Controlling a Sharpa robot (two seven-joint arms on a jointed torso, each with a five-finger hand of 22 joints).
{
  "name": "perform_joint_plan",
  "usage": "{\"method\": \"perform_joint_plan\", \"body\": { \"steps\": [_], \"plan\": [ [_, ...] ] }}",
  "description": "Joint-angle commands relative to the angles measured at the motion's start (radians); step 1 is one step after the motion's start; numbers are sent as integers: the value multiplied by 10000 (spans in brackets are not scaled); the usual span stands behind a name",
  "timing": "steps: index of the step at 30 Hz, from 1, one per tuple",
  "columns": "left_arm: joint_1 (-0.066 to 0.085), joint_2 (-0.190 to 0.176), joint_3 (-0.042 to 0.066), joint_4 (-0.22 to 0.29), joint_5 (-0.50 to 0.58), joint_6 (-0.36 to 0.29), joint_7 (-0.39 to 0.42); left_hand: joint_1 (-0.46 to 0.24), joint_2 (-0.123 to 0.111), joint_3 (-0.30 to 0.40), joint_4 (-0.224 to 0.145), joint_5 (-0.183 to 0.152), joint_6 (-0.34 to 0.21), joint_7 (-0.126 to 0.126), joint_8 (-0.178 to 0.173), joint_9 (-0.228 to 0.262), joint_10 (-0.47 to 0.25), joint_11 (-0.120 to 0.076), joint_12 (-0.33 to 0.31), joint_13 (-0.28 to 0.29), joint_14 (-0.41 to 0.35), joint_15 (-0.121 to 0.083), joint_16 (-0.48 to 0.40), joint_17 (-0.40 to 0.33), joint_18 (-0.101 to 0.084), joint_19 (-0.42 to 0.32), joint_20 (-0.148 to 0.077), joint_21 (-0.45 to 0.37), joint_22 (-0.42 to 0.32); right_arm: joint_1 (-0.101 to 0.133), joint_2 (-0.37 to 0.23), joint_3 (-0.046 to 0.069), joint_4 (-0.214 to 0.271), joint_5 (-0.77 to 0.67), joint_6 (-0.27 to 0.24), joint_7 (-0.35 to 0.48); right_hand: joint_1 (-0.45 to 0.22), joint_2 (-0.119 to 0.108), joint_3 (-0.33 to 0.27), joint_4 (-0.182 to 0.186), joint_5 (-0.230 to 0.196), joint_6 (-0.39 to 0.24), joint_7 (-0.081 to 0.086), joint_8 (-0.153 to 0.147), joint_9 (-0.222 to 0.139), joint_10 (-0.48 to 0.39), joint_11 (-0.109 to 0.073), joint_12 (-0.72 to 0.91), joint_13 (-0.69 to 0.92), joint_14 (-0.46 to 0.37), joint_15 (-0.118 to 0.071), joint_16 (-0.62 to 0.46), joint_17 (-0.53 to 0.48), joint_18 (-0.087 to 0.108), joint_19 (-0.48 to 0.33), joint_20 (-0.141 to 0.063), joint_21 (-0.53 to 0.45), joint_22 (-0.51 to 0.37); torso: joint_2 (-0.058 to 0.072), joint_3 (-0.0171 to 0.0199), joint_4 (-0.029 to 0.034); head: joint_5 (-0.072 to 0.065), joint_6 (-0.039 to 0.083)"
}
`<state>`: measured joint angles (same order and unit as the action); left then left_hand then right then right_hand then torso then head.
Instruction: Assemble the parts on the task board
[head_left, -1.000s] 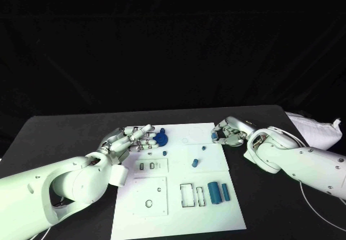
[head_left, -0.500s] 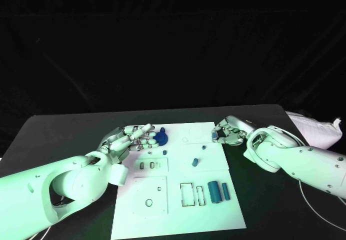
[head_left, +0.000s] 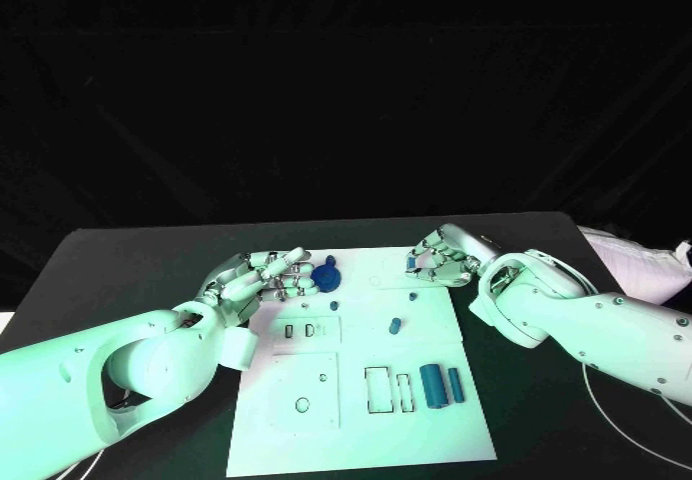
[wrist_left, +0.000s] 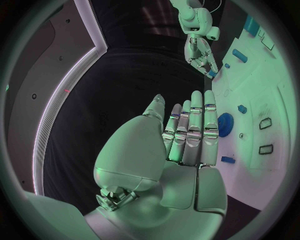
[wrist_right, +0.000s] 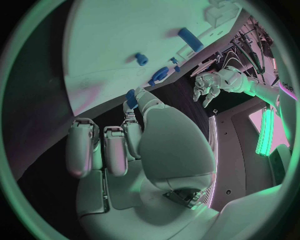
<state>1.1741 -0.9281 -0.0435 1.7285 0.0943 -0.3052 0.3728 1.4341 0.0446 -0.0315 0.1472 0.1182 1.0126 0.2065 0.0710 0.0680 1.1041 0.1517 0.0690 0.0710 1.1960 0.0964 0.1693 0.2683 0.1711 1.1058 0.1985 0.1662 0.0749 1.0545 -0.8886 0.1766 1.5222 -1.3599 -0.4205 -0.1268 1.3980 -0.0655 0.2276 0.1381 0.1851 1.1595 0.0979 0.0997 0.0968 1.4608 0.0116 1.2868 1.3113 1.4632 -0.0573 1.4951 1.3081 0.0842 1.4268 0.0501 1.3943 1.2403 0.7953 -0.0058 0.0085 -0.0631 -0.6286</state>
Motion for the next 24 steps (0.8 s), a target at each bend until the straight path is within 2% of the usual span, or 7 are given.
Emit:
{"method": "perform_joint_plan", "body": {
  "steps": [1,7,11,15,19,21,24],
  "plan": [
    [5,-2,5,-99,4,176,115,128,-2,4,-40,41,-42,15,-35,10,-58,-2,-48,1,-74,-7,-41,9,107,-11,52,-40,-16,12,123,18,357,-616,-133,-978,-41,-3,9,-42,60,176,-144,9,-6,24,-100,-91,654,850,-76,-52,1561,-166,-17,-59,29,-1,-87,-56,74,66,-91],
    [6,-39,6,-520,4,195,190,131,-4,6,-48,41,-47,17,-37,9,-65,0,-49,0,-77,-5,-46,14,106,-12,53,-44,-17,-130,680,31,1040,-1263,106,-1521,-19,9,28,-70,113,186,-151,6,-5,21,-106,-106,647,847,-81,-64,1547,-167,-14,-66,35,9,-191,-111,116,262,-209],
    [6,-64,6,-731,6,231,240,131,-6,6,-50,41,-49,17,-38,9,-67,1,-50,-1,-78,-4,-47,15,106,-12,53,-45,-17,-400,1136,20,1341,-1898,161,-1795,-16,8,32,-77,123,181,-149,0,-7,26,-106,-94,655,844,-83,-75,1531,-170,-7,-67,44,25,-265,-188,164,282,-300],
    [6,-74,7,-866,27,244,282,131,-6,6,-50,41,-49,17,-38,9,-67,1,-50,-1,-78,-4,-47,15,106,-12,53,-45,-17,-612,1572,-19,1359,-2697,183,-1941,-14,-3,47,-110,219,157,-135,-30,-16,30,-100,-89,664,843,-83,-83,1522,-171,-8,-72,47,28,-329,-268,196,331,-406],
    [9,-98,9,-953,90,212,333,131,-6,6,-50,41,-49,17,-38,9,-67,1,-50,-1,-78,-4,-47,15,106,-12,53,-45,-17,-764,2015,-147,1213,-3146,335,-2077,-18,-8,45,-110,226,160,-135,-30,-16,35,-99,-77,672,841,-83,-90,1513,-174,-2,-72,54,42,-377,-374,264,367,-497],
    [10,-111,10,-963,119,198,344,131,-6,6,-50,41,-49,17,-38,9,-67,1,-50,-1,-78,-4,-47,15,106,-12,53,-45,-17,-838,2183,-191,1144,-3244,432,-2126,-31,-13,41,-108,234,160,-132,-33,-16,32,-97,-88,666,840,-83,-97,1504,-175,-2,-70,55,43,-389,-412,286,365,-520],
    [12,-114,11,-968,131,193,355,131,-6,6,-50,41,-49,17,-38,9,-67,1,-50,-1,-78,-4,-47,15,106,-12,53,-45,-17,-951,2390,-226,1056,-3327,547,-2184,-53,-19,35,-100,242,156,-127,-39,-18,28,-93,-100,659,838,-82,-103,1495,-175,-4,-68,54,40,-386,-442,315,338,-528]
  ]
}}
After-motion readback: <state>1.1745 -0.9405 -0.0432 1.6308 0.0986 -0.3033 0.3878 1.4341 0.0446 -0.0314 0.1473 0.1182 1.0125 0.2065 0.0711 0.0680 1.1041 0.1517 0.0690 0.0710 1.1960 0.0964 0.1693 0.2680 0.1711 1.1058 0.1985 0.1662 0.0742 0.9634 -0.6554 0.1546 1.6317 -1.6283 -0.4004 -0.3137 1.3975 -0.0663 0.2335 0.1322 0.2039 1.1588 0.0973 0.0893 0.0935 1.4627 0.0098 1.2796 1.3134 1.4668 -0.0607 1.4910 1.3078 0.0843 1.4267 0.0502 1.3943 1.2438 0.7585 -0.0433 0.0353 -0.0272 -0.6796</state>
